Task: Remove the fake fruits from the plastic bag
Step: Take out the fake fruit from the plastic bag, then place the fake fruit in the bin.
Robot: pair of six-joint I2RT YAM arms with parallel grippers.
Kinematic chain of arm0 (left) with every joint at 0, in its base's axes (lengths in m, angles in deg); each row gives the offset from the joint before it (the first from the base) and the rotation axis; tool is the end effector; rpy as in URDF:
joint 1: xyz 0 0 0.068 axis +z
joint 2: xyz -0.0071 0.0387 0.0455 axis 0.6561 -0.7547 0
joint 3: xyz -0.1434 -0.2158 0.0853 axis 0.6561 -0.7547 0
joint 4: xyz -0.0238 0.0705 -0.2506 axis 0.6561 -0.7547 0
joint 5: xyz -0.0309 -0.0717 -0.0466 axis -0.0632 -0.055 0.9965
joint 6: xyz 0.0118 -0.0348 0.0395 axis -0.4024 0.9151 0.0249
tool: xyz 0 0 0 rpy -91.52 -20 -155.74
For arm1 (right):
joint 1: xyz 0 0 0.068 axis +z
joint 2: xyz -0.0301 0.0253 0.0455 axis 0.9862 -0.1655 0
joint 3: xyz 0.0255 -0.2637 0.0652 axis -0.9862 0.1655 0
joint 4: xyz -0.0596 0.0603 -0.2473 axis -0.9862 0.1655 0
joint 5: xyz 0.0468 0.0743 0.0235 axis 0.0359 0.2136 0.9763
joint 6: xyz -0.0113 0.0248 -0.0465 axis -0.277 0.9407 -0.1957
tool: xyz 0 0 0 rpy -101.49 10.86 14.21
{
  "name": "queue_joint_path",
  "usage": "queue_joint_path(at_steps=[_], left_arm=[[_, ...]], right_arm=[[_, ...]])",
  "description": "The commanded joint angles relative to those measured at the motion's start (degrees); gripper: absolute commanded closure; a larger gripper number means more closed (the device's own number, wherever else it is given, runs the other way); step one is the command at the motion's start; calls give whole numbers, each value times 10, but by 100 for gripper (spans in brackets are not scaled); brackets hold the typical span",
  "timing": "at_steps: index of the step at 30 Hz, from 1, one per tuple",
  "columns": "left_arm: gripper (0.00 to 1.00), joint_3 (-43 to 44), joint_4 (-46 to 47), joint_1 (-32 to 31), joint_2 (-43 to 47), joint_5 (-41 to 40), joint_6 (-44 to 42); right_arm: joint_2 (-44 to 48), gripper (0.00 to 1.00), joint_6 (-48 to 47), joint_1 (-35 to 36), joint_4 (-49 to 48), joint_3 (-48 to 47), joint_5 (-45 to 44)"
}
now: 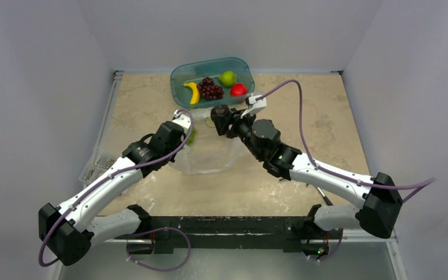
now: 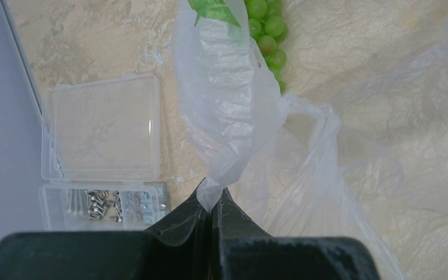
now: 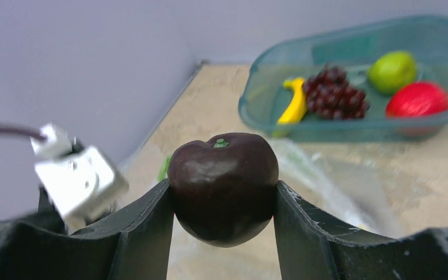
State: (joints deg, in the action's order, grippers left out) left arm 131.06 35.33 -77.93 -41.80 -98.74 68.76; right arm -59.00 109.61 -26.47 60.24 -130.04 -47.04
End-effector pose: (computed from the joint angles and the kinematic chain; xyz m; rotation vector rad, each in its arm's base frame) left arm 0.1764 -0.1130 0.2867 0.4903 2.2970 0.2201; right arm 0.1876 0.2359 0.3297 -0.1114 1.6495 0.7668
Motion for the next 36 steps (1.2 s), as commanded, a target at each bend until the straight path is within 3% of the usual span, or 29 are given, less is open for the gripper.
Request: queue_joint_path(at_steps=[1, 9, 13, 17, 23, 27, 30, 36], left_arm=[[100, 7, 1, -4, 8, -33, -1], [100, -4, 7, -4, 43, -125, 9], [100, -15, 26, -4, 66, -117, 0], [100, -17, 29, -4, 58, -86, -7], [100, -9, 22, -3, 33, -43, -10], [100, -7, 21, -5, 26, -27, -11], [100, -6, 21, -5, 25, -26, -12], [100, -4, 20, -5, 16, -19, -11]], right_arm=[[-18, 100, -43, -28, 25, -84, -81], [-202, 100, -51, -136, 108, -285, -32], [-341, 100, -60, -169, 177, -417, -19], [-434, 98, -78, -190, 170, -504, -4], [-593, 73, -99, -209, 248, -699, 31], [-641, 40, -108, -209, 263, -759, 43], [-634, 28, -107, -209, 275, -755, 47], [-571, 17, -105, -209, 268, -675, 49]])
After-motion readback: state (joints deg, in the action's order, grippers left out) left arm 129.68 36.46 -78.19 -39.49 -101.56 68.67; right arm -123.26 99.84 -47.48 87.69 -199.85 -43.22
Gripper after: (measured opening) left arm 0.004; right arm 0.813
